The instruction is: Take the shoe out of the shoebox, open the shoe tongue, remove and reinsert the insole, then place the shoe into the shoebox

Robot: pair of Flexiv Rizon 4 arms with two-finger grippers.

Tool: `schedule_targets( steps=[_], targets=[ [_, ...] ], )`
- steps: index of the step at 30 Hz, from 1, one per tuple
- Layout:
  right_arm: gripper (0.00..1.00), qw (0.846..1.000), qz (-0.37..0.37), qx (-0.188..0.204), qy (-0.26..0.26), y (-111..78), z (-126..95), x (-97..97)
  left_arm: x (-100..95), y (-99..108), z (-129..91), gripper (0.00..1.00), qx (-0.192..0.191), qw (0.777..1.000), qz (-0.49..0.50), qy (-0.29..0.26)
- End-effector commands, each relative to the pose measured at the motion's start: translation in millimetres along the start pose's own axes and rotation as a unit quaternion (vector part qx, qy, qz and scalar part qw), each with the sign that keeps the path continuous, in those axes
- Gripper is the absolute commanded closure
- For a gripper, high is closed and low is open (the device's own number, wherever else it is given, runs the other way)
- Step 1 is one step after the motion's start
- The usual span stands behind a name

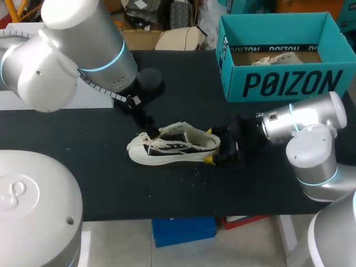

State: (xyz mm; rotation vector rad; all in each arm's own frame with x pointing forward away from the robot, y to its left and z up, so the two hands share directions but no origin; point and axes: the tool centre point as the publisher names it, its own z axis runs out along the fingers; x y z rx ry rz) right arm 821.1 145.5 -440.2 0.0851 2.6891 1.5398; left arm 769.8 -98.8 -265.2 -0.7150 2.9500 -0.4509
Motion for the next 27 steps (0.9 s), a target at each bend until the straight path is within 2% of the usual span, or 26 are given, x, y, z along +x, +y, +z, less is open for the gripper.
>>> schedule_targets(
  steps=[1,9,12,13,14,15,16,17,18,19,20,21,22,25,27],
  targets=[
    [1.0,1.0,0.001,0.001,-0.001,-1.9,3.1,-0.1,-0.1,-1.3,1.8,0.0,-0.002,1.0,0.0,-0.001],
    [1.0,1.0,0.001,0.001,-0.001,-1.9,3.1,-0.1,-0.1,-1.3,1.8,0.0,-0.002,1.0,0.0,-0.001],
    [1.0,1.0,0.001,0.001,-0.001,-1.9,3.1,-0.1,-14.9,-17.0,8.9,0.0,-0.068,0.99,-0.123,-0.005],
    [1.0,1.0,0.001,0.001,-0.001,-1.9,3.1,-0.1,-18.1,-20.4,11.7,0.0,-0.095,0.982,-0.161,-0.012],
    [1.0,1.0,0.001,0.001,-0.001,-1.9,3.1,-0.1,-23.5,-25.4,15.5,0.0,-0.1,0.97,-0.22,-0.007],
    [1.0,1.0,0.001,0.001,-0.001,-1.9,3.1,-0.1,-28.5,-26.0,16.9,0.0,-0.116,0.958,-0.26,0.027],
    [1.0,1.0,0.001,0.001,-0.001,-1.9,3.1,-0.1,-32.5,-27.2,20.7,0.0,-0.163,0.937,-0.31,-0.014],
    [1.0,1.0,0.001,0.001,-0.001,-1.9,3.1,-0.1,-32.6,-27.8,22.1,0.0,-0.171,0.931,-0.321,-0.036],
    [1.0,1.0,0.001,0.001,-0.001,-1.9,3.1,-0.1,-32.6,-27.2,22.5,0.0,-0.177,0.918,-0.355,-0.02],
    [1.0,1.0,0.001,0.001,-0.001,-1.9,3.1,-0.1,-32.9,-27.6,23.8,0.0,-0.201,0.904,-0.376,-0.039],
    [1.0,1.0,0.001,0.001,-0.001,-1.9,3.1,-0.1,-31.3,-28.4,24.2,0.0,-0.208,0.897,-0.387,-0.051],
    [1.0,1.0,0.001,0.001,-0.001,-1.9,3.1,-0.1,-29.3,-29.1,24.0,0.0,-0.227,0.878,-0.416,-0.061],
    [1.0,1.0,0.001,0.001,-0.001,-1.9,3.1,-0.1,-27.7,-30.3,24.5,0.0,-0.24,0.87,-0.424,-0.068],
    [1.0,1.0,0.001,0.001,-0.001,-1.9,3.1,-0.1,-20.8,-35.9,26.3,0.0,-0.285,0.829,-0.472,-0.096],
    [1.0,1.0,0.001,0.001,-0.001,-1.9,3.1,-0.1,-17.7,-39.2,27.9,0.0,-0.298,0.813,-0.49,-0.104]
  ],
)
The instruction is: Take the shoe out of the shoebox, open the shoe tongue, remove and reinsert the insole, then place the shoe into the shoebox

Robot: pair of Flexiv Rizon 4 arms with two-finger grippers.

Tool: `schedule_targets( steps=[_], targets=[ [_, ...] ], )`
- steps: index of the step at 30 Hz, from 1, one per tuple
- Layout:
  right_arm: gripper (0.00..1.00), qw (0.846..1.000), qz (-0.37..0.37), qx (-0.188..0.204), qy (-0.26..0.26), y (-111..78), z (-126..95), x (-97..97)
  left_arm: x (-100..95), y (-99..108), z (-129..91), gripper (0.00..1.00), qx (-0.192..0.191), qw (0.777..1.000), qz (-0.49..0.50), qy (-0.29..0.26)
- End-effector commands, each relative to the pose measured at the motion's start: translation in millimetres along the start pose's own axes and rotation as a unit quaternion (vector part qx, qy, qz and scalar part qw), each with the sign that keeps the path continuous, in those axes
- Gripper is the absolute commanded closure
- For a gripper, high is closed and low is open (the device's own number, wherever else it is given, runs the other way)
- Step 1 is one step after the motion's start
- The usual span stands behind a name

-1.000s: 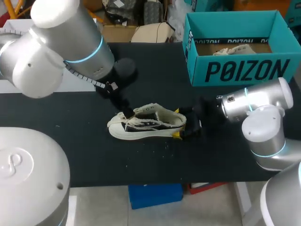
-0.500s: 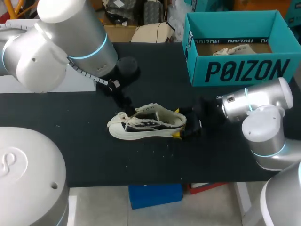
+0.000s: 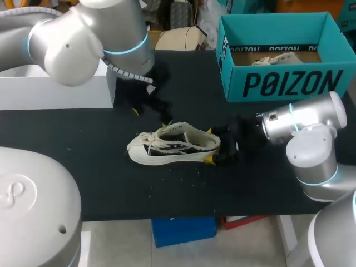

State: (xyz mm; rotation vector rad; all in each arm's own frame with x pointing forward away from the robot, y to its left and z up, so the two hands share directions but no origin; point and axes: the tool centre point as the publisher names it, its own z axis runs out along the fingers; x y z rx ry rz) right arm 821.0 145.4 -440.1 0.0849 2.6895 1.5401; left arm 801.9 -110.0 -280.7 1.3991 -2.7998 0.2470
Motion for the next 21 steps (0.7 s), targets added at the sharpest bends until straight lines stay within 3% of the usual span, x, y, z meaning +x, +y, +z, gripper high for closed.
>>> schedule_targets(
  steps=[1,9,21],
  targets=[
    [1.0,1.0,0.001,0.001,-0.001,-1.8,3.2,-0.1,16.4,-17.3,3.4,0.0,-0.22,0.919,-0.305,-0.121],
    [1.0,1.0,0.001,0.001,-0.001,-1.8,3.2,-0.1,27.3,-21.1,17.2,0.0,-0.277,0.864,-0.375,-0.191],
    [1.0,1.0,0.001,0.001,-0.001,-1.8,3.2,-0.1,43.7,-33.6,44.7,0.0,-0.281,0.85,-0.379,-0.234]
  ],
)
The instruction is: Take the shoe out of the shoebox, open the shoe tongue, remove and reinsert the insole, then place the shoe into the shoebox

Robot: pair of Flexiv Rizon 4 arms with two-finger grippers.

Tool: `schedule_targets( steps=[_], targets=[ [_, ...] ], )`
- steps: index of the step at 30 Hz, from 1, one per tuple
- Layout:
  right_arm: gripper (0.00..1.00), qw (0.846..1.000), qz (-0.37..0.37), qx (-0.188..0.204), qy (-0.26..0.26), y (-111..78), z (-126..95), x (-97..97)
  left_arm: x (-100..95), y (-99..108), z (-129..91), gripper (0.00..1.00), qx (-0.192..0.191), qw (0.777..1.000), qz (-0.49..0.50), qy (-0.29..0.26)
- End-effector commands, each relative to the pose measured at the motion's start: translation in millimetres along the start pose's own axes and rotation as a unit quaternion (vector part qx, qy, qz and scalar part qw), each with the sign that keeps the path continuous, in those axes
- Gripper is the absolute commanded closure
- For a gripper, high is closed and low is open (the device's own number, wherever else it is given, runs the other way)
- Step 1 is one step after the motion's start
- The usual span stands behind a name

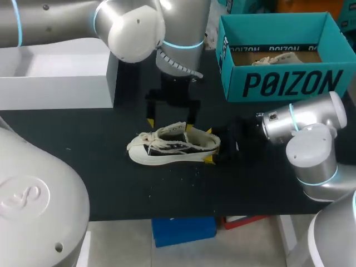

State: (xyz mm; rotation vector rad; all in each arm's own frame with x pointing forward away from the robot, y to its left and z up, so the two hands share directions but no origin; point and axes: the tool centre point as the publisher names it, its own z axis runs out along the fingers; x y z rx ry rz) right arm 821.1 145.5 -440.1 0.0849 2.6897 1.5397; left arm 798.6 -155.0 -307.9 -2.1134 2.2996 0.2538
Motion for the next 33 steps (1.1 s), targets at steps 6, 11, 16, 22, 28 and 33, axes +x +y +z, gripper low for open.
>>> schedule_targets(
  steps=[6,11,16,22,28,33],
  targets=[
    [1.0,1.0,0.001,0.001,-0.001,-1.9,3.1,-0.1,26.4,-9.1,15.5,0.0,-0.109,0.963,-0.129,-0.21],
    [1.0,1.0,0.001,0.001,-0.001,-1.9,3.1,-0.1,32.4,-6.8,22.2,0.0,-0.069,0.968,-0.103,-0.219],
    [1.0,1.0,0.001,0.001,-0.001,-1.9,3.1,-0.1,32.7,-3.7,24.5,0.0,-0.036,0.972,-0.088,-0.214],
    [1.0,1.0,0.001,0.001,-0.001,-1.9,3.1,-0.1,29.9,-0.8,18.8,0.0,-0.006,0.975,-0.082,-0.207],
    [1.0,1.0,0.001,0.001,-0.001,-1.9,3.1,-0.1,28.6,1.3,22.5,0.0,0.022,0.976,-0.055,-0.211],
    [1.0,1.0,0.001,0.001,-0.001,-1.9,3.1,-0.1,25.0,1.1,25.2,0.0,0.036,0.975,-0.045,-0.214]
  ],
)
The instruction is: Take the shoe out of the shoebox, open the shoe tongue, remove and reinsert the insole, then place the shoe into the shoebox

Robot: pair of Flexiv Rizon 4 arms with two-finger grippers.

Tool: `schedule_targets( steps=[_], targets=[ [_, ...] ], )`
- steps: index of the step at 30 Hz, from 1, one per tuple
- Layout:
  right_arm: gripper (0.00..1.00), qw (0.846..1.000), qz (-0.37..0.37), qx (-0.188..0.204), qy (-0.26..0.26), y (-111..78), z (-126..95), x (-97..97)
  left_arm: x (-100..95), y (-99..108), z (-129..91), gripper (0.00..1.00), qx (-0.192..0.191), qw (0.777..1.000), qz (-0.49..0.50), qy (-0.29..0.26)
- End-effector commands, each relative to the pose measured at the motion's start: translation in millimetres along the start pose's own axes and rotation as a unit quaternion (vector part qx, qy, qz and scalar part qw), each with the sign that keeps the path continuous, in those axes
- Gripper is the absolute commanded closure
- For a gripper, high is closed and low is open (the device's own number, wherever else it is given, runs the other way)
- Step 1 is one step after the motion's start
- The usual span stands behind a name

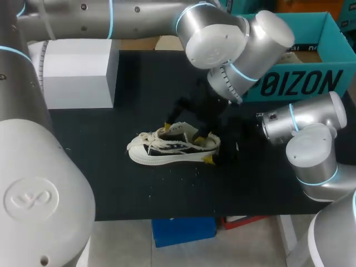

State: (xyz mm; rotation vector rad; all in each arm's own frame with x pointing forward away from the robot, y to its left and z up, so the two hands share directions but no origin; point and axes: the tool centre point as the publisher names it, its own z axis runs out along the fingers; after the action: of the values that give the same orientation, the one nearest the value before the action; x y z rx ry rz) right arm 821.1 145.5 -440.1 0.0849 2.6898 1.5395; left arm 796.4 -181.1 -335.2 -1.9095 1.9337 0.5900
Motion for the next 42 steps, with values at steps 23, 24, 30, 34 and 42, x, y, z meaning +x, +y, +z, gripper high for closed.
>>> schedule_targets(
  steps=[23,24,30,34,42],
  targets=[
    [1.0,1.0,0.001,0.001,-0.001,-1.9,3.0,0.0,0.9,-8.1,31.3,0.05,0.031,0.998,0.05,-0.024],
    [1.0,1.0,0.001,0.001,-0.001,-1.9,3.0,0.0,1.2,-8.4,32.7,0.18,0.031,0.998,0.05,-0.028],
    [1.0,1.0,0.001,0.001,-0.001,-1.9,3.0,0.0,1.2,-9.1,36.3,0.86,0.035,0.997,0.064,-0.034],
    [1.0,1.0,0.001,0.001,-0.001,-1.9,3.0,0.0,2.4,-9.2,35.9,1.0,0.042,0.996,0.074,-0.039],
    [1.0,1.0,0.001,0.001,-0.001,-1.9,3.0,0.0,-0.1,-9.2,34.0,1.0,0.049,0.995,0.074,-0.041]
  ],
)
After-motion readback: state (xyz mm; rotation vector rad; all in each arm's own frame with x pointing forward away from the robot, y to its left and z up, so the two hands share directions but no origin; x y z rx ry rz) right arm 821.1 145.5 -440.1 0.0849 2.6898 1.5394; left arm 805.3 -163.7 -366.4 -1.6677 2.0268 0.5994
